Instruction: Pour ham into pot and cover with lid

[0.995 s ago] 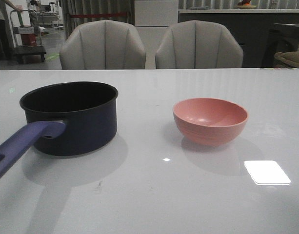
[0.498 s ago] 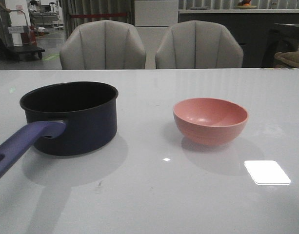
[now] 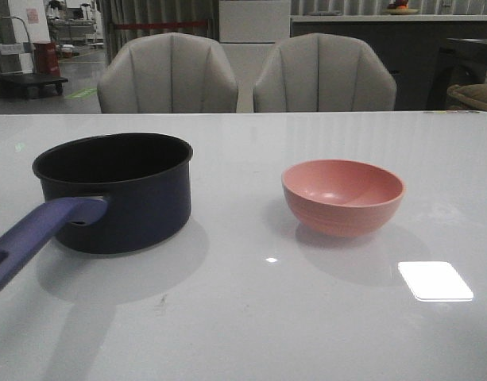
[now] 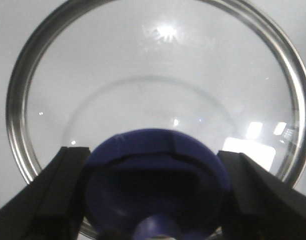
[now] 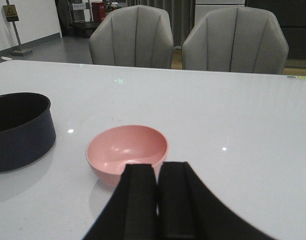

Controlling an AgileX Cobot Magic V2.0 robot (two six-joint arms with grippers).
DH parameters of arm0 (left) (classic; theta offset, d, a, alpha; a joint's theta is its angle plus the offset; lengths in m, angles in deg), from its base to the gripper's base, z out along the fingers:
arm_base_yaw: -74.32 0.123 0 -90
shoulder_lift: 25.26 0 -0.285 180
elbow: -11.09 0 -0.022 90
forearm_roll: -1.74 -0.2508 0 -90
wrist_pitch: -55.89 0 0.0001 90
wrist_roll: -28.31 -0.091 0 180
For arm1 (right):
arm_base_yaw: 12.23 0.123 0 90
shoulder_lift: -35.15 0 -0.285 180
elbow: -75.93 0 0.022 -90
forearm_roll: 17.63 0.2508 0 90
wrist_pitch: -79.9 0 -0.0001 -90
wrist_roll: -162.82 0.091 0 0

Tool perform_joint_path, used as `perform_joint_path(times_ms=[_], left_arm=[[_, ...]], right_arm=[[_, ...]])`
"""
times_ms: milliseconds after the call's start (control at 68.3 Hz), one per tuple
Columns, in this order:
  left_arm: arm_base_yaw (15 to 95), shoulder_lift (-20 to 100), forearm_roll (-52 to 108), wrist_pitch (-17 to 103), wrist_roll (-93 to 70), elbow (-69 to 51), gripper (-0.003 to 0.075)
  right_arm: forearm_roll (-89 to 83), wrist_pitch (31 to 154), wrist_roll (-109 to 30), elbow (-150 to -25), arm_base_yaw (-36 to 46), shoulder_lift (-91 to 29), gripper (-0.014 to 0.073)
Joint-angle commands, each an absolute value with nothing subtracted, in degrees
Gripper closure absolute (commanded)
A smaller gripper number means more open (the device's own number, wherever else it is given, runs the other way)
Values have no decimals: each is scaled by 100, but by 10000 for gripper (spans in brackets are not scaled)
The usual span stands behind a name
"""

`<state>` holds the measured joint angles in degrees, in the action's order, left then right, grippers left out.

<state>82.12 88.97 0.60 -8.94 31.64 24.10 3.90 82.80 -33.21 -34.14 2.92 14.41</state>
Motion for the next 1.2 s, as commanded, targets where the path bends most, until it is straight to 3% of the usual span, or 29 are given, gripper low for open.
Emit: perform_joint_path(times_ms=[0, 249, 512, 1185], left_arm=[[7896, 8375, 103, -904, 3032, 2939, 441], [6640, 8489, 103, -1365, 2831, 3810, 440], [5699, 8950, 49, -1475, 2831, 3948, 440], [5566, 9497, 225, -1679, 2831, 4333, 439]], right_arm=[[376, 7815, -3383, -3589, 302, 1404, 440], [376, 7815, -3383, -3589, 302, 1404, 440], [376, 7815, -3383, -3589, 302, 1404, 440], [376, 7815, -3383, -3589, 302, 1404, 440]])
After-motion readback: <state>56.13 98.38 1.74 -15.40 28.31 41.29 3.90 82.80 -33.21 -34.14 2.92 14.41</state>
